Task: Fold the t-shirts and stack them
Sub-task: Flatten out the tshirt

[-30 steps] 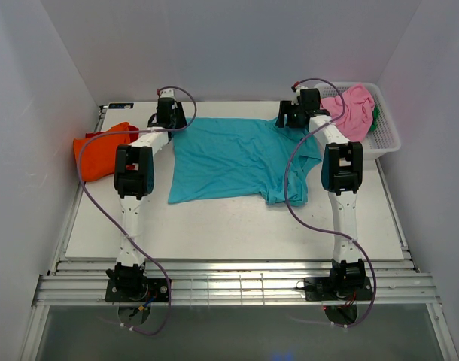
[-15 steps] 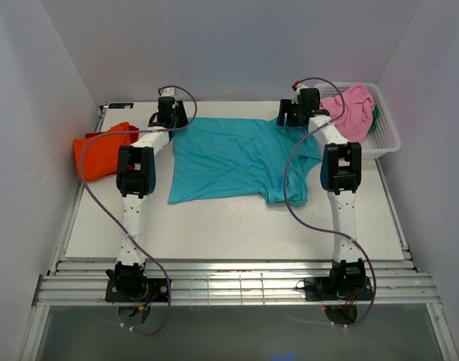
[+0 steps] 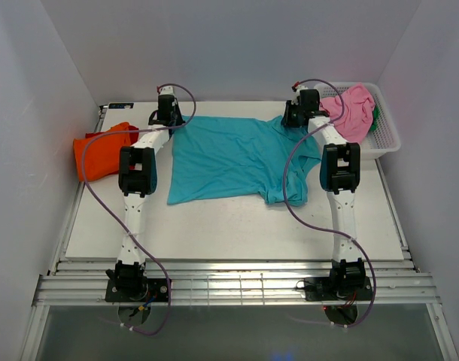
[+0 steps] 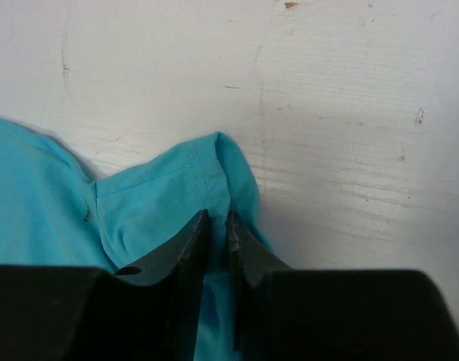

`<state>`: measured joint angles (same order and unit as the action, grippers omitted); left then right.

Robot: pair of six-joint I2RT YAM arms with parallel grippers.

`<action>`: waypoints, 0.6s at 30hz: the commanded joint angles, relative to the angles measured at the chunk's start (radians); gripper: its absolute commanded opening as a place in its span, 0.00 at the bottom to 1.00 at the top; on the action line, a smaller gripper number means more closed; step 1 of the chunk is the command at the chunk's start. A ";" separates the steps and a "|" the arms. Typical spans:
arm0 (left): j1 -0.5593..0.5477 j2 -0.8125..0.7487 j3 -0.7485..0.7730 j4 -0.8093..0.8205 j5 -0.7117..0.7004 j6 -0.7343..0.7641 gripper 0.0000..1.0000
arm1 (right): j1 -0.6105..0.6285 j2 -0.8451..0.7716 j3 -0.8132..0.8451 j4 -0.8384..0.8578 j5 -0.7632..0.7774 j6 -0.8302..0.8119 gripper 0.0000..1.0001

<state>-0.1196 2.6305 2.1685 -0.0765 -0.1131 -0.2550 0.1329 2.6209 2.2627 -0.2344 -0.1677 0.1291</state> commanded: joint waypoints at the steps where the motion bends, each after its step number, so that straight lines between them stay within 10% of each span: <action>1: 0.009 0.003 0.017 -0.060 -0.023 0.002 0.00 | -0.001 0.018 0.012 0.004 -0.012 0.004 0.21; 18: 0.011 -0.398 -0.344 0.101 -0.080 -0.024 0.00 | 0.008 -0.352 -0.132 0.101 -0.025 -0.052 0.08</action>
<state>-0.1184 2.4111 1.8561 -0.0364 -0.1627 -0.2707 0.1337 2.4348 2.1239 -0.2081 -0.1501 0.1089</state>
